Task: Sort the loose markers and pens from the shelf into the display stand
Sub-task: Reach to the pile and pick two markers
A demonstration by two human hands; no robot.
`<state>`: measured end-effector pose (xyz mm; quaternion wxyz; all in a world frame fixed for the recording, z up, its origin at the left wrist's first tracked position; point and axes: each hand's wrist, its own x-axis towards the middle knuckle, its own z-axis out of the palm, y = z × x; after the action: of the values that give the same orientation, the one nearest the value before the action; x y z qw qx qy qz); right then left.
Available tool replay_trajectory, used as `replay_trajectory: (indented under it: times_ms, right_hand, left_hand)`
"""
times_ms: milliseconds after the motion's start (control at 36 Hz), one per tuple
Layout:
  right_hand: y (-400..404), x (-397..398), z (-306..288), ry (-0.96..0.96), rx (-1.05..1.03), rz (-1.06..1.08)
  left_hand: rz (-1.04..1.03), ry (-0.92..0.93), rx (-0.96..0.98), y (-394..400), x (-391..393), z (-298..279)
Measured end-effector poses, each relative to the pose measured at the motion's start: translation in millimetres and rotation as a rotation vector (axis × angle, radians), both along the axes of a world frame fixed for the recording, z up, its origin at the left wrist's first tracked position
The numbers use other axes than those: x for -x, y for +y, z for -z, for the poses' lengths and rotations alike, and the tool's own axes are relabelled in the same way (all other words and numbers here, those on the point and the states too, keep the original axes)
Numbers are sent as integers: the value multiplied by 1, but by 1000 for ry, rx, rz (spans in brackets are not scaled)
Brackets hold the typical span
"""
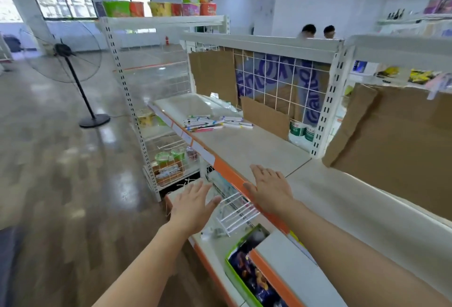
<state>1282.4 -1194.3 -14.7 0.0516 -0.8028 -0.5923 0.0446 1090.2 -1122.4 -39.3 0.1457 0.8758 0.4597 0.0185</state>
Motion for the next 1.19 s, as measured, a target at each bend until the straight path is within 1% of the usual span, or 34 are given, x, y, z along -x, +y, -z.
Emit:
replay_trajectory:
  times_ms: [167, 333, 528, 611, 861, 1056, 1195]
  right_hand:
    - [68, -36, -3, 19, -25, 14]
    - [131, -72, -6, 19, -17, -18]
    - [181, -99, 7, 68, 20, -5]
    - [200, -108, 13, 53, 50, 12]
    - [271, -114, 19, -17, 21, 65]
    - [350, -104, 12, -59, -75, 117]
    - [399, -96, 16, -77, -46, 128]
  left_hand:
    - [-17, 16, -28, 62, -32, -1]
    - [-45, 7, -57, 120, -58, -5]
    - [-33, 9, -36, 168, -84, 3]
    - [-38, -7, -15, 189, -93, 7]
    - [39, -17, 14, 272, -112, 12]
    - [101, -43, -23, 356, -112, 13]
    - [138, -53, -39, 399, -116, 15]
